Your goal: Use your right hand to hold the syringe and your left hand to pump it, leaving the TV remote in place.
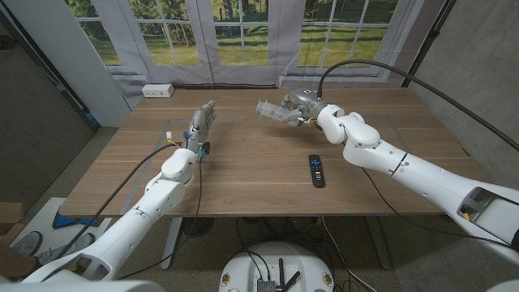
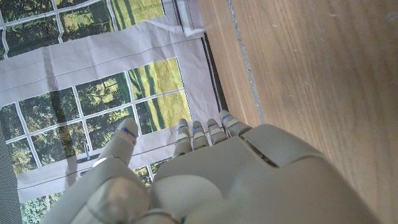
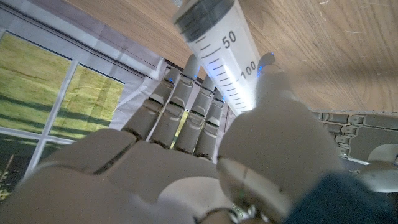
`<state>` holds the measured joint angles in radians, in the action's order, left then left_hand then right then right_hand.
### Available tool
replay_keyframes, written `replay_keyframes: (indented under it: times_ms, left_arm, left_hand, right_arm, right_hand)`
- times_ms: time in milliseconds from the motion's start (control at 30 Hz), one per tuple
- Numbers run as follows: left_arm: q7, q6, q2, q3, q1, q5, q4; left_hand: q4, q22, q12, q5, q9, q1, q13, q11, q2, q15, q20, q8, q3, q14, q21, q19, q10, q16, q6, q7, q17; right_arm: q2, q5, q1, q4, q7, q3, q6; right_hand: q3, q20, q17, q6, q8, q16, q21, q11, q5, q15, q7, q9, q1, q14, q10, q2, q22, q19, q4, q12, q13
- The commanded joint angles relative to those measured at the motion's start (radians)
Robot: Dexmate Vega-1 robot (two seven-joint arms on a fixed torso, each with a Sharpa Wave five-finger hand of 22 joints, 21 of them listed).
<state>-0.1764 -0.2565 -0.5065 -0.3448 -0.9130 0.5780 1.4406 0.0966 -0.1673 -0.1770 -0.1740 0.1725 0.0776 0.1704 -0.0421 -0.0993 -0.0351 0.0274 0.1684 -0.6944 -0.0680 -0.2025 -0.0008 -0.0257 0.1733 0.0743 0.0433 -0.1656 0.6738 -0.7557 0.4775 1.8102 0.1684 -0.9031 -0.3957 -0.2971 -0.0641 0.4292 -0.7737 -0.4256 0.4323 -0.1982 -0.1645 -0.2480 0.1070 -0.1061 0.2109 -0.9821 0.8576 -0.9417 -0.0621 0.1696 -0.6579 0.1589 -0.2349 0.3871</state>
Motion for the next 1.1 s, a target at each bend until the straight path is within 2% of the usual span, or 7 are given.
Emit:
replay_keyframes:
  times_ms: [33, 367, 567, 1100]
  left_arm:
    - [0.040, -0.037, -0.002, 0.003, -0.004, 0.015, -0.038]
    - [0.066, -0.040, -0.006, 0.006, -0.003, 0.033, -0.068]
    - [0.079, -0.039, -0.008, 0.005, 0.001, 0.039, -0.079]
    - [0.111, -0.047, -0.008, 0.003, 0.008, 0.055, -0.101]
  left_hand:
    - [-0.004, -0.002, 0.001, 0.001, 0.001, 0.013, 0.003, 0.003, -0.076, -0.045, 0.087, -0.004, 0.008, -0.034, 0.011, -0.012, -0.031, -0.005, -0.051, -0.005, -0.001]
    - [-0.004, -0.002, 0.001, 0.002, 0.001, 0.013, 0.003, 0.009, -0.072, -0.038, 0.103, -0.001, 0.014, -0.047, 0.015, -0.021, -0.050, -0.004, -0.074, -0.013, -0.001]
    - [-0.002, -0.002, -0.002, 0.002, 0.000, 0.013, 0.002, 0.009, -0.068, -0.036, 0.096, 0.003, 0.017, -0.046, 0.018, -0.030, -0.049, -0.002, -0.073, -0.013, 0.000]
    - [0.000, -0.002, -0.009, 0.001, 0.000, 0.013, 0.002, 0.008, -0.067, -0.035, 0.086, 0.010, 0.022, -0.036, 0.016, -0.031, -0.038, 0.003, -0.064, -0.014, 0.000]
  right_arm:
    - [-0.043, -0.109, -0.026, -0.029, 0.083, -0.037, 0.038]
    - [-0.084, -0.191, -0.034, -0.062, 0.134, -0.070, 0.037]
    - [-0.109, -0.241, -0.036, -0.088, 0.154, -0.096, 0.035]
    - [-0.161, -0.288, -0.025, -0.167, 0.127, -0.130, 0.046]
  right_hand:
    - [0.004, -0.063, 0.004, -0.080, -0.001, -0.004, 0.000, -0.034, -0.005, 0.127, -0.083, 0.003, -0.122, -0.006, -0.033, 0.144, 0.003, -0.001, 0.001, -0.001, 0.002]
    - [0.007, -0.061, 0.007, -0.082, 0.000, -0.007, 0.000, -0.035, -0.006, 0.128, -0.085, 0.004, -0.119, -0.008, -0.035, 0.144, 0.003, -0.001, 0.001, 0.001, 0.002]
    - [0.009, -0.060, 0.009, -0.080, 0.001, -0.009, 0.000, -0.033, -0.006, 0.127, -0.085, 0.004, -0.116, -0.009, -0.029, 0.143, 0.003, 0.000, 0.000, 0.005, 0.002]
    - [0.012, -0.067, 0.014, -0.081, 0.003, -0.013, 0.000, -0.035, -0.006, 0.128, -0.088, 0.004, -0.114, -0.011, -0.030, 0.141, 0.003, 0.002, 0.001, 0.007, 0.002]
